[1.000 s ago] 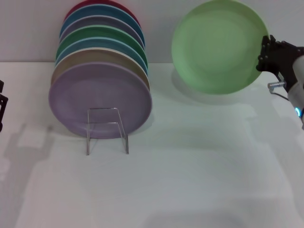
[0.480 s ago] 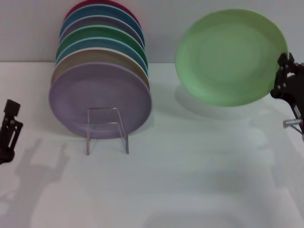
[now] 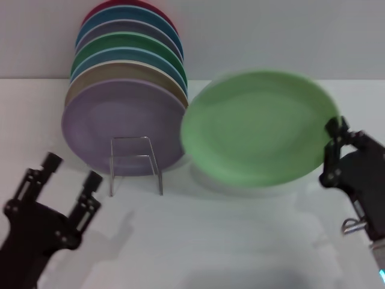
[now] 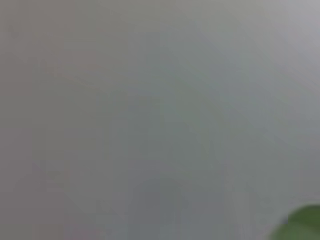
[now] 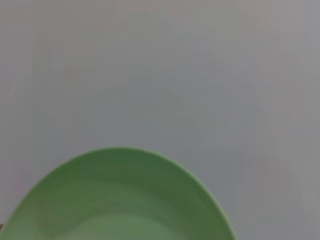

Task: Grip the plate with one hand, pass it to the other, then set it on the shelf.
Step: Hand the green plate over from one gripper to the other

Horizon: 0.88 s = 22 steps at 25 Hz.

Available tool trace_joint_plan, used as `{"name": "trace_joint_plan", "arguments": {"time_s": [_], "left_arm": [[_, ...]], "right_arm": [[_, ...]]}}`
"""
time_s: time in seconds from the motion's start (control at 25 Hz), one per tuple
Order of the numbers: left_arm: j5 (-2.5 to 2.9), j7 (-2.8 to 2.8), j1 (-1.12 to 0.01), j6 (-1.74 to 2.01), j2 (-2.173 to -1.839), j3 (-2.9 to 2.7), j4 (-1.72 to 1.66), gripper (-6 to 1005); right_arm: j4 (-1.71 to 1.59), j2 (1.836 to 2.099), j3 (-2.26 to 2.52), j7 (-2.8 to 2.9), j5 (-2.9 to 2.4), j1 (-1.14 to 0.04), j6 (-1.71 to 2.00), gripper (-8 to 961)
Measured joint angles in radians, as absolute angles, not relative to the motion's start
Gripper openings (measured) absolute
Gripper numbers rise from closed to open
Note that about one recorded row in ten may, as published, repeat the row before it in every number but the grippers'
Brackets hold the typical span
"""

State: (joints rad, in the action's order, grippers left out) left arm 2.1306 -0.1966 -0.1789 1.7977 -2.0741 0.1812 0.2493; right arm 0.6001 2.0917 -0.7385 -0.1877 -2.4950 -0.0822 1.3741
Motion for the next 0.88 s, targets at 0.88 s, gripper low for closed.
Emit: {"name": "trace_joint_plan", "arguments": {"time_s": [0.88], "left_arm": [[2.125, -0.112, -0.217, 1.528, -2.077, 0.138, 0.335, 713]], "right_arm": [[0.756, 2.092, -0.337, -0.765, -2.213, -0.079, 1.400, 68]]}}
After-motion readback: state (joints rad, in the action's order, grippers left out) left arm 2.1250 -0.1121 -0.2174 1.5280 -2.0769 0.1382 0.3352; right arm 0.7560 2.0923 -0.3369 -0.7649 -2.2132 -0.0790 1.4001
